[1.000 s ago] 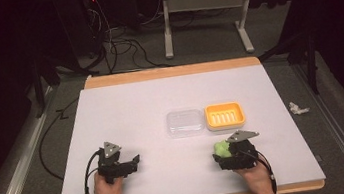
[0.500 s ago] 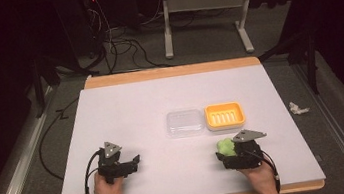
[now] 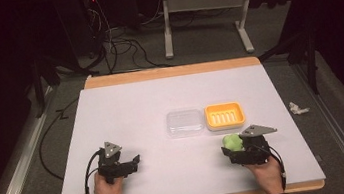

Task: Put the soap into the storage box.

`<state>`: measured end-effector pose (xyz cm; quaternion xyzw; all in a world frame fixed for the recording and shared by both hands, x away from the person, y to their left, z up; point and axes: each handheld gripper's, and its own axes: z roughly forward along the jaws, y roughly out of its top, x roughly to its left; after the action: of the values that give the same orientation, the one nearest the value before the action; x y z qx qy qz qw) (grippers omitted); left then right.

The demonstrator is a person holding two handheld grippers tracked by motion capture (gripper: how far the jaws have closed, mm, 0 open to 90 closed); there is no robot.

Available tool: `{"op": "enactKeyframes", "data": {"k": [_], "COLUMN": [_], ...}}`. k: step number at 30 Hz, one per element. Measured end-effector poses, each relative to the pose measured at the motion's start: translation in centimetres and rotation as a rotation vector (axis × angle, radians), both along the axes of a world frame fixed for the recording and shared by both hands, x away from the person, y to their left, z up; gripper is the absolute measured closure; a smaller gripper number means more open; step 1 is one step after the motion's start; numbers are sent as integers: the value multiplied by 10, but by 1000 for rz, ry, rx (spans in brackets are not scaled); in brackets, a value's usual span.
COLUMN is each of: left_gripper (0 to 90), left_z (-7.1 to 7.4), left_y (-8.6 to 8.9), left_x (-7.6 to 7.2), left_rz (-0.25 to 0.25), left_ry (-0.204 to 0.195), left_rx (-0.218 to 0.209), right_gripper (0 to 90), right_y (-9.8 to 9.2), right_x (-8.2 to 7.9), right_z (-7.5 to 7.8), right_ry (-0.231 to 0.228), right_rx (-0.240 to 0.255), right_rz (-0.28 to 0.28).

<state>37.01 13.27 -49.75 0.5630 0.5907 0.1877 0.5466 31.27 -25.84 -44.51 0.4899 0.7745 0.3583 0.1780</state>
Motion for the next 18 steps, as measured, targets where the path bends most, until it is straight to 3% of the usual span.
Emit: {"op": "enactKeyframes", "data": {"k": [12,18], "left_gripper": [152,152], "left_z": [0,1], "left_y": [0,0], "left_x": [0,0], "left_rz": [1,3], "left_ry": [1,0], "left_rx": [-7,-14], "right_gripper": [267,267], "right_y": [-12,-19], "right_x": [14,27], "right_z": [12,22], "right_ry": [10,7], "right_rx": [28,14], "right_rz": [-26,-43]}}
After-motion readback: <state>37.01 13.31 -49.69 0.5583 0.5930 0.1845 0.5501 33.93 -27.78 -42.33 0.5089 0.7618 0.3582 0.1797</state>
